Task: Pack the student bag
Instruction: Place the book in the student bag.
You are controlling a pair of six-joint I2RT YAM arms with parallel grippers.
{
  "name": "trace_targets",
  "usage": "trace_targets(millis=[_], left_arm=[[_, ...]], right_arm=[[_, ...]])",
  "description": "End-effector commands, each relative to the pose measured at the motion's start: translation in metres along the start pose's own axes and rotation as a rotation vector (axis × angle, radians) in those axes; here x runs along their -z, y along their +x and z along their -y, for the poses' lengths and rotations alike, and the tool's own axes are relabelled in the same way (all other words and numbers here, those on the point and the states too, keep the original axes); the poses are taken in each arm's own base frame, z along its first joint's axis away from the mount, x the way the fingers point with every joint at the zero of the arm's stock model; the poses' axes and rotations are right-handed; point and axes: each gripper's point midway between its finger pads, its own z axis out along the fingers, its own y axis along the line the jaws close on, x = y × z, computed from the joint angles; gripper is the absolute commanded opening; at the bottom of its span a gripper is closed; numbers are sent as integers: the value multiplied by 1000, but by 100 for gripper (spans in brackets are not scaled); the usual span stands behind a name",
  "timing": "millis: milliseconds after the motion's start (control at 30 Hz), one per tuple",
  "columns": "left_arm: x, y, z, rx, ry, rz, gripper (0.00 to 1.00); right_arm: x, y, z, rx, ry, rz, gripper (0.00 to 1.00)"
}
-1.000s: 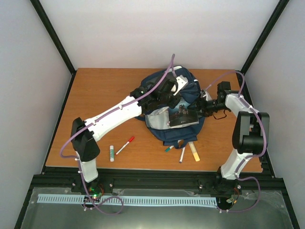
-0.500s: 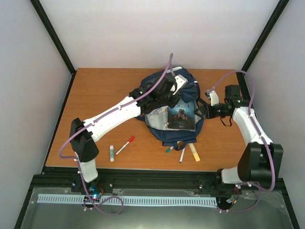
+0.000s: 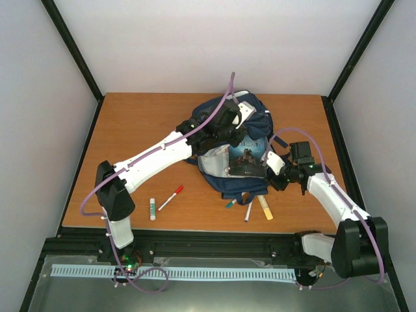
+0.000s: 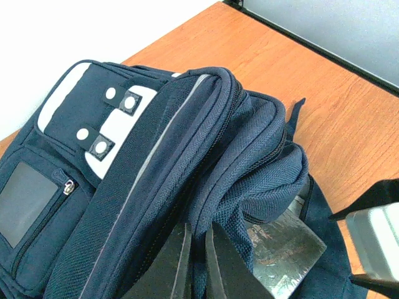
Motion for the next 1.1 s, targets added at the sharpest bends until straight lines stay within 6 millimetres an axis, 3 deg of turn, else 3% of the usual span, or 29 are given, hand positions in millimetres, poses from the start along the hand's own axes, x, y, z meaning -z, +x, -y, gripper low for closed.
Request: trace_targets(millis=[0, 233, 467, 867, 1067], left_arm=[[44, -61, -9, 56, 0, 205, 1], [44, -61, -8, 54, 7, 206, 1], [43, -60, -6, 54, 16, 199, 1], [43, -62, -5, 53, 26, 202, 1], [44, -62, -5, 51, 25, 203, 1]], right_arm=[[-16, 6, 5, 167, 44, -38, 60], [-35, 15, 8, 245, 66, -108, 61], [-47, 1, 24, 264, 150, -104, 53], [-56, -77, 62, 212, 306, 56, 42], [-63, -98, 87, 174, 397, 82, 41]])
